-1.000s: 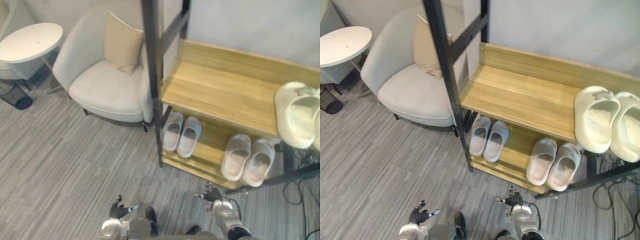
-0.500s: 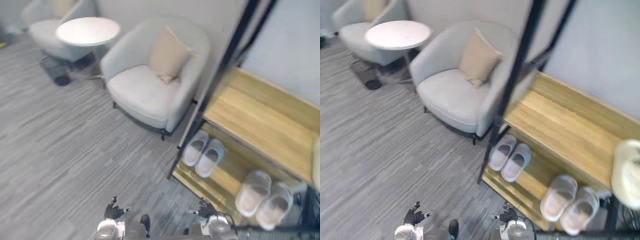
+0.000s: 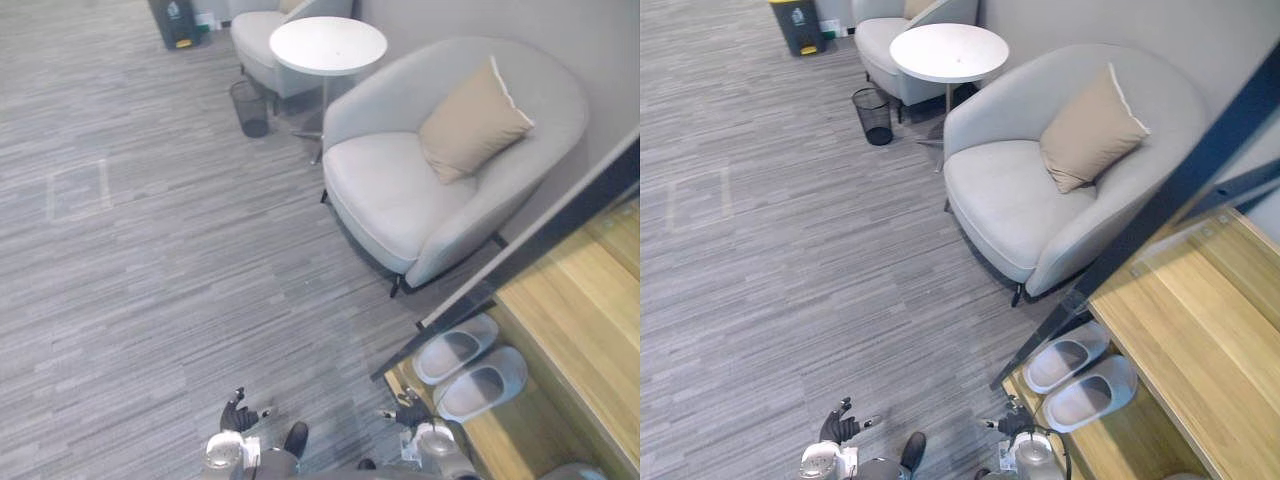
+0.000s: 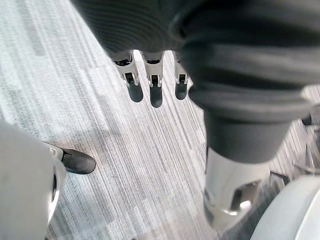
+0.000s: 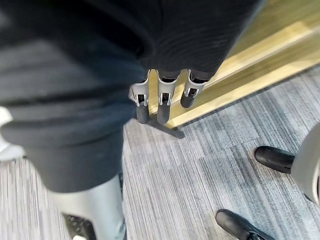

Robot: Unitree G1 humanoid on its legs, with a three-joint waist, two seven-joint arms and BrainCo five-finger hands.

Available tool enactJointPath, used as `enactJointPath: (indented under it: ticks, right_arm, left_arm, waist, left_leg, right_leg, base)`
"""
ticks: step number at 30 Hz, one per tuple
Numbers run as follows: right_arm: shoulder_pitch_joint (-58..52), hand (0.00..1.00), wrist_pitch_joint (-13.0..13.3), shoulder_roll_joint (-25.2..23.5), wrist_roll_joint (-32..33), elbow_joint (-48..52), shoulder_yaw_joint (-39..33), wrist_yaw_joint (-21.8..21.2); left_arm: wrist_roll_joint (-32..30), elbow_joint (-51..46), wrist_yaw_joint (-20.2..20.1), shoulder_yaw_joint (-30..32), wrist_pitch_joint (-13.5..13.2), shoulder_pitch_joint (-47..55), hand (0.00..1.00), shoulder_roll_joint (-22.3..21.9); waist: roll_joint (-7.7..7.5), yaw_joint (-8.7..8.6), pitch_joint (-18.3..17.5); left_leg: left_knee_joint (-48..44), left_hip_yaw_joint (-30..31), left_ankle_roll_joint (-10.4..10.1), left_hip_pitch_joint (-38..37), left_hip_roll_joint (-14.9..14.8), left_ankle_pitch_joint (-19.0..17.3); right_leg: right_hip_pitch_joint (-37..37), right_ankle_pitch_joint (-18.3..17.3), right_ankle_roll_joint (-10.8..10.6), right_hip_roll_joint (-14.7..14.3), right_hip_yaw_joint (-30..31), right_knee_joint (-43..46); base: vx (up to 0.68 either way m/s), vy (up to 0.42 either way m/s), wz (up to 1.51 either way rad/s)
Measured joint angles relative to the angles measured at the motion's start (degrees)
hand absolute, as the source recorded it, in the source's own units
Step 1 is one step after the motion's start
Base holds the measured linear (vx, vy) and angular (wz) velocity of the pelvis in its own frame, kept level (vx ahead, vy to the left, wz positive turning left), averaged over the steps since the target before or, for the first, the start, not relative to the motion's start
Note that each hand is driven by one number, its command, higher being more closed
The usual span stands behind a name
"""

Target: Organize the slippers on the shoe rack

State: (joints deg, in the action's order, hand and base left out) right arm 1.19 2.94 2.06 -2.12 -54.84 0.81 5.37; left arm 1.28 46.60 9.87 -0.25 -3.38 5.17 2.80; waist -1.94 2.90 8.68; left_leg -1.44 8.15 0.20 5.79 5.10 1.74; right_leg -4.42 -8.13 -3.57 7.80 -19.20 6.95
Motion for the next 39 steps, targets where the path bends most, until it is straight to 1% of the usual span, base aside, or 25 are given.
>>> enactJointPath:
  ticks: [1, 2, 3, 4, 6, 7, 8, 11, 13, 14, 15, 16, 17, 19, 21, 22, 24, 27, 29, 30, 32, 33, 34, 37, 39]
  right_arm:
    - [0.0, 0.00, 0.0, 0.0, 0.0, 0.0, 0.0, 0.0]
    - [0.1, 0.00, 0.0, -0.2, 0.0, 0.1, 0.0, 0.2]
    - [0.6, 0.00, -0.1, -0.5, 0.0, 0.4, 0.2, 0.3]
    - [0.5, 0.00, -0.1, -0.3, 0.0, 0.4, 0.5, 0.3]
    - [0.6, 0.00, -0.1, -0.7, 0.0, 0.5, 1.2, 0.3]
    - [0.5, 0.00, -0.1, -0.6, 0.0, 0.6, 1.3, 0.2]
    - [0.4, 0.00, -0.3, -0.6, 0.0, 0.6, 1.6, 0.2]
    - [0.4, 0.00, -0.4, -2.2, -0.1, 0.6, 1.7, -0.5]
    - [1.1, 0.00, -0.5, -2.3, -0.2, 0.4, 1.8, -0.7]
    - [1.4, 0.00, -0.6, -2.2, -0.2, 0.4, 2.3, -0.8]
    - [1.5, 0.00, -0.6, -2.2, -0.3, 0.4, 2.4, -0.9]
    - [1.3, 0.00, -0.6, -2.1, -0.3, 0.5, 2.4, -0.9]
    - [1.0, 0.00, -0.7, -1.9, -0.3, 0.6, 2.4, -0.9]
    - [0.1, 0.00, -0.7, -1.6, -0.3, 0.6, 2.8, -0.9]
    - [0.2, 0.00, -0.5, -1.4, -0.2, 2.4, 3.2, -0.9]
    - [0.4, 0.00, -0.5, -1.4, -0.2, 2.4, 3.4, -0.8]
    - [0.6, 0.00, -0.4, -1.6, -0.2, 2.3, 3.8, -0.8]
    - [0.0, 0.00, -0.4, -1.7, -0.2, 2.3, 3.8, -0.9]
    - [0.6, 0.00, -0.4, -0.6, -0.2, 2.2, 3.8, -0.9]
    - [1.1, 0.00, -0.4, -0.8, -0.2, 2.2, 3.8, -0.8]
    - [1.6, 0.00, -0.5, -0.4, -0.1, 2.2, 4.1, -0.8]
    - [1.3, 0.00, -0.8, -0.3, -0.1, 2.2, 4.4, -0.8]
    - [1.2, 0.00, -0.8, -0.4, 0.0, 2.2, 4.6, -0.6]
    - [1.9, 0.00, -0.7, 0.0, 0.0, 2.2, 4.5, -0.4]
    - [2.9, 0.00, -0.7, 0.2, 0.0, 2.2, 3.8, -0.3]
  left_arm:
    - [0.0, 0.0, 0.0, 0.0, 0.0, 0.0, 0.00, -0.1]
    - [0.0, 0.0, 0.0, 0.0, 0.0, -0.4, 0.00, -0.3]
    - [0.0, 0.0, 0.0, 0.4, 0.1, -0.6, 0.00, -0.4]
    - [0.0, 0.0, 0.0, 0.5, 0.1, -0.6, 0.00, -0.6]
    - [0.0, 0.2, 0.0, 1.3, 0.1, -1.2, 0.00, -2.0]
    - [0.0, 0.3, 0.0, 1.4, 0.1, -1.2, 0.00, -2.6]
    - [-0.1, 0.5, 0.0, 1.6, 0.1, -1.3, 0.00, -2.6]
    - [0.0, 1.4, 0.0, 1.6, 0.1, -1.0, 0.00, -1.3]
    - [0.0, 1.4, 0.0, 1.6, 0.1, -0.8, 0.00, -1.2]
    - [0.0, 1.4, 0.0, 1.6, 0.1, -0.3, 0.00, -0.6]
    - [0.0, 1.4, 0.0, 1.5, 0.2, -0.1, 0.00, -0.2]
    - [0.0, 1.5, 0.0, 1.4, 0.4, 0.1, 0.00, 0.2]
    - [0.0, 2.2, 0.0, 1.4, 0.4, 0.0, 0.00, 0.5]
    - [0.0, 2.6, 0.1, 1.5, 0.5, 0.4, 0.00, 0.6]
    - [0.0, 2.6, 0.1, 1.5, 0.4, -0.2, 0.00, 0.5]
    - [0.0, 2.6, 0.1, 1.5, 0.4, -0.5, 0.00, 0.5]
    - [0.0, 2.7, 0.1, 1.5, 0.3, -0.8, 0.00, 0.5]
    - [0.0, 2.9, 0.1, 2.0, 0.2, -0.1, 0.00, 0.5]
    - [0.0, 3.1, 0.1, 3.6, 0.1, 0.7, 0.00, -0.6]
    - [0.0, 3.3, 0.1, 4.1, 0.1, 0.6, 0.00, -0.9]
    - [0.0, 3.0, 0.0, 6.8, 0.0, 0.2, 0.00, -1.5]
    - [0.1, 2.3, 0.1, 8.2, 0.0, 0.3, 0.00, -1.6]
    - [0.7, 1.1, 0.1, 9.1, -0.1, 0.8, 0.00, -1.4]
    - [1.1, -0.5, 0.1, 10.1, -0.2, 0.0, 0.00, -1.3]
    - [1.2, -1.3, 0.1, 10.7, -0.3, -0.8, 0.00, -1.3]
  waist:
    - [0.11, -0.04, 0.0]
    - [0.93, -0.43, 0.5]
    - [1.16, -0.34, 0.9]
    - [1.45, -0.43, 1.0]
    - [0.46, -0.77, 0.9]
    - [1.39, -0.98, 0.9]
    - [1.84, -1.04, 1.3]
    - [0.31, -0.96, 1.4]
    - [0.43, -0.75, 1.5]
    - [0.58, -0.59, 1.6]
    - [0.66, -0.70, 1.7]
    - [0.67, -1.28, 1.7]
    - [1.12, -1.79, 2.1]
    - [1.24, -2.24, 2.2]
    - [1.80, -2.76, 2.5]
    - [1.84, -2.88, 2.6]
    - [0.62, -2.89, 3.3]
    - [-0.73, -2.94, 2.8]
    - [2.13, -2.86, 2.3]
    - [2.44, -2.86, 2.4]
    - [3.56, -2.71, 4.0]
    - [3.98, -2.14, 4.7]
    - [3.35, -0.89, 5.3]
    - [1.99, -0.34, 5.7]
    - [1.01, 0.42, 6.2]
  left_leg:
    - [-0.2, -1.0, 0.4, 0.1, -0.3, -0.4]
    - [-5.0, -13.7, 2.1, 2.2, -3.7, -4.5]
    - [-9.0, -22.1, 2.2, 3.9, -6.8, -7.1]
    - [-11.3, -29.1, 3.2, 4.2, -8.6, -9.2]
    - [-13.2, -38.7, 5.2, 3.8, -9.7, -11.0]
    - [-15.8, -43.5, 5.2, 4.0, -12.2, -12.1]
    - [-15.5, -41.6, 2.8, 3.9, -10.8, -11.7]
    - [-6.6, -35.5, 4.2, -0.5, -3.8, -8.6]
    - [-5.9, -34.2, 4.1, -1.7, -3.5, -9.1]
    - [-5.1, -32.2, 4.1, -3.4, -3.4, -9.3]
    - [-4.6, -31.2, 4.1, -4.3, -3.4, -9.3]
    - [-4.0, -28.8, 3.9, -5.7, -3.6, -9.4]
    - [-2.7, -26.1, 4.1, -8.2, -3.9, -9.1]
    - [-1.7, -23.9, 3.8, -10.6, -4.3, -9.1]
    - [-1.1, -20.3, 2.6, -12.2, -5.3, -9.8]
    - [-0.9, -19.2, 2.3, -12.5, -5.6, -10.0]
    - [-0.6, -16.1, -0.1, -14.8, -5.1, -11.6]
    - [-2.7, -11.9, -1.9, -16.6, -4.7, -15.6]
    - [-8.2, -10.7, -4.2, -14.9, -8.6, -19.1]
    - [-15.3, -11.3, -4.7, -11.2, -10.1, -19.4]
    - [-37.2, -14.7, -7.0, -2.2, -14.8, -17.7]
    - [-48.3, -17.8, -6.9, 0.9, -18.4, -17.7]
    - [-54.6, -20.7, -5.9, 3.9, -20.6, -18.1]
    - [-50.6, -24.1, -5.2, 10.6, -20.3, -18.6]
    - [-37.6, -26.5, -3.7, 14.0, -17.5, -17.6]
  right_leg:
    - [0.0, 0.0, 0.0, -0.1, -0.1, 0.0]
    - [-0.7, -0.7, 0.2, -0.5, -1.8, 0.2]
    - [-0.8, -1.2, 0.2, -0.5, -3.0, 0.9]
    - [-1.2, -1.7, -0.4, -0.3, -4.6, 1.1]
    - [-1.7, -3.1, -1.1, 2.8, -8.5, -0.1]
    - [-1.8, -3.4, -1.5, 3.1, -10.3, 0.9]
    - [-2.6, -4.2, -2.6, 3.7, -11.0, 2.0]
    - [-5.7, -2.4, -2.3, 6.2, -11.6, 3.6]
    - [-4.1, -2.4, -2.3, 7.8, -11.3, 10.6]
    - [0.1, -1.2, -1.8, 10.5, -10.4, 23.2]
    - [1.9, -1.6, -1.3, 10.9, -9.3, 28.0]
    - [4.7, -3.6, -0.6, 9.9, -6.6, 33.4]
    - [7.6, -6.6, -1.4, 7.5, -3.6, 35.4]
    - [10.7, -8.3, -0.8, 5.8, -3.2, 32.9]
    - [16.6, -6.7, -1.0, 2.0, -0.6, 22.3]
    - [17.7, -5.0, -1.2, 0.9, 0.8, 18.6]
    - [18.5, 3.0, -0.9, -0.9, 6.4, 6.4]
    - [18.5, 9.1, 2.5, -0.7, 8.8, 7.4]
    - [18.3, 4.1, 2.9, -3.2, 6.4, 10.0]
    - [17.7, 3.1, 3.5, -3.7, 5.4, 9.6]
    - [11.6, 2.9, 4.7, -6.0, 3.5, 5.2]
    - [7.1, 2.1, 5.7, -7.7, 3.3, 2.7]
    - [3.1, 0.7, 6.9, -8.1, 3.0, 1.1]
    - [-1.7, -0.4, 6.1, -7.7, 2.7, -1.8]
    - [-3.8, -0.9, 5.4, -6.5, 2.2, -3.8]
  base:
    - [-0.06, 0.096, 0.72]
    - [-0.07, 0.047, 0.46]
    - [-0.07, 0.043, 0.70]
    - [-0.02, 0.026, 0.70]
    - [0.06, 0.105, 0.82]
    - [0.09, 0.154, 1.05]
    - [0.09, 0.154, 1.06]
    - [0.13, 0.187, 1.14]
    - [0.16, 0.177, 0.63]
    - [0.12, 0.154, 0.50]
    - [0.20, 0.180, 0.71]
    - [0.23, 0.067, 1.03]
    - [0.34, 0.057, 1.31]
    - [0.21, -0.014, 0.86]
    - [0.25, -0.064, 0.75]
    - [0.26, -0.109, 0.87]
    - [0.31, -0.195, 0.88]
    - [0.38, -0.288, 0.82]
    - [0.45, -0.317, 0.50]
    - [0.48, -0.305, 0.49]
    - [0.47, -0.289, 0.36]
    - [0.54, -0.238, -0.07]
    - [0.52, -0.202, -0.13]
    - [0.41, -0.071, 0.00]
    - [0.51, 0.056, -0.01]
